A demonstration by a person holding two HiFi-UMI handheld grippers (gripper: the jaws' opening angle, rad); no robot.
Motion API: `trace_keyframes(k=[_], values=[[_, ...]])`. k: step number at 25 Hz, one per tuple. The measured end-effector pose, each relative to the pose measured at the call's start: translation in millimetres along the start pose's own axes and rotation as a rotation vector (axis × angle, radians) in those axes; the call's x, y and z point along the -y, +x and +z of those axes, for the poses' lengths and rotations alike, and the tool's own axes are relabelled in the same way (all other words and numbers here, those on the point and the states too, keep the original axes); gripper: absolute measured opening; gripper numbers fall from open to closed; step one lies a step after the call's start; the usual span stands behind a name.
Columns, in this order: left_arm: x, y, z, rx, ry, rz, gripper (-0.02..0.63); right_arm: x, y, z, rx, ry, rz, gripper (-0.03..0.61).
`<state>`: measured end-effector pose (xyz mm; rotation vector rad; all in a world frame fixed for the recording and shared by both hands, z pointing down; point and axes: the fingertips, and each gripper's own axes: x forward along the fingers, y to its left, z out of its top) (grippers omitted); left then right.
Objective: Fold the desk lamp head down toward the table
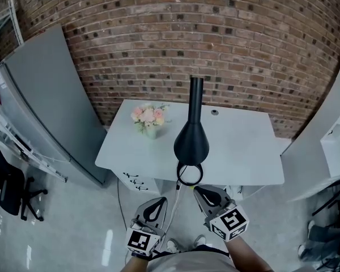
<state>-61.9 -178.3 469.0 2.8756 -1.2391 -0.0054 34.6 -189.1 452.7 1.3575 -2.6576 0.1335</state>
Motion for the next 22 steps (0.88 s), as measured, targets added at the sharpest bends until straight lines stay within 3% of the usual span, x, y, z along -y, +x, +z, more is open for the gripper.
trace_keyframes(k=[22], values=[[9, -6, 1, 0.0, 0.004, -0.035, 0.008, -6, -12, -4, 0.002, 0.0, -0.035, 0.017]])
